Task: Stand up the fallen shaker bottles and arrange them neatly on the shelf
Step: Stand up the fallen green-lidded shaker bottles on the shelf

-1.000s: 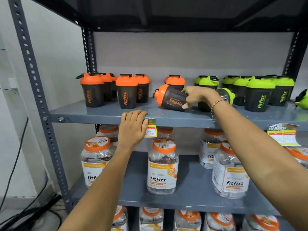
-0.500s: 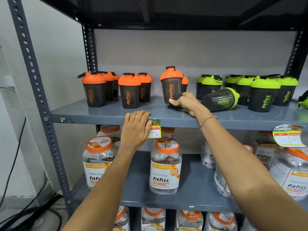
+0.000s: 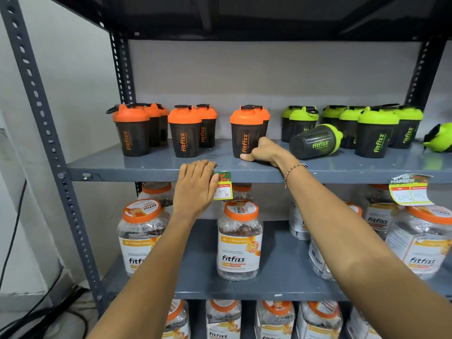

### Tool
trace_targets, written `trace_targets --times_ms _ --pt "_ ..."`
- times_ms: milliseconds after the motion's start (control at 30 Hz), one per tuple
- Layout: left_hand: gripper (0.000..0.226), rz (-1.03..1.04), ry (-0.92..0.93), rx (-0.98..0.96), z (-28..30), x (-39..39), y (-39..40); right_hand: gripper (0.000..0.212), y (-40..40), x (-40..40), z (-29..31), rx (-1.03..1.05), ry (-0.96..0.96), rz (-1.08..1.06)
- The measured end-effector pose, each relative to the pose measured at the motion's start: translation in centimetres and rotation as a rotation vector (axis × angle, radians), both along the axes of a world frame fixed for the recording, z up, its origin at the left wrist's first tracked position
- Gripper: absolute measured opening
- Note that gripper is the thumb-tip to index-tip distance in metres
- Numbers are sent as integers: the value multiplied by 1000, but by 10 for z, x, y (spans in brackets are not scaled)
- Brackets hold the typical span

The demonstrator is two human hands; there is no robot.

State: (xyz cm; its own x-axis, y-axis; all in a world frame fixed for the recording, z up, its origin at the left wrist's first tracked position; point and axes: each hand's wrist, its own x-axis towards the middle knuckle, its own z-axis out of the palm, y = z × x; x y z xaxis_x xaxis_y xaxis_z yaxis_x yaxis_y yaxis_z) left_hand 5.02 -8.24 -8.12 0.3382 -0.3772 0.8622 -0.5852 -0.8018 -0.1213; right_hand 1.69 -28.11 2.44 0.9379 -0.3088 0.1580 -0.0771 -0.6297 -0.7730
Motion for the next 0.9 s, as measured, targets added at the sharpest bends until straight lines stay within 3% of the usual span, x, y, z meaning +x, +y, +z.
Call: trace_targets --times_ms 167,233,267,333,400,533,667,900 --pt "39 -35 25 -52 3 -5 -2 53 1 -27 2 35 -68 -55" --pt "37 -56 35 -120 6 -8 -5 33 -11 -47 -4 15 -244 -263" --pt "35 -65 35 -158 6 -10 -8 33 -20 -58 -7 -12 -341 -394" --pt "30 -55 28 -212 4 -15 -17 37 -42 -76 -11 -23 -431 -594" --pt "32 -44 37 -242 1 -21 -33 60 -59 -85 -10 78 -358 -699" --pt "34 -75 74 -268 -2 -38 -74 84 -72 -85 5 179 -268 -649" --pt "31 -119 57 -167 -1 -57 -119 102 -85 -76 15 181 -178 -558" --pt "32 -4 75 -190 -1 -71 -156 97 -109 -82 25 194 -74 -454"
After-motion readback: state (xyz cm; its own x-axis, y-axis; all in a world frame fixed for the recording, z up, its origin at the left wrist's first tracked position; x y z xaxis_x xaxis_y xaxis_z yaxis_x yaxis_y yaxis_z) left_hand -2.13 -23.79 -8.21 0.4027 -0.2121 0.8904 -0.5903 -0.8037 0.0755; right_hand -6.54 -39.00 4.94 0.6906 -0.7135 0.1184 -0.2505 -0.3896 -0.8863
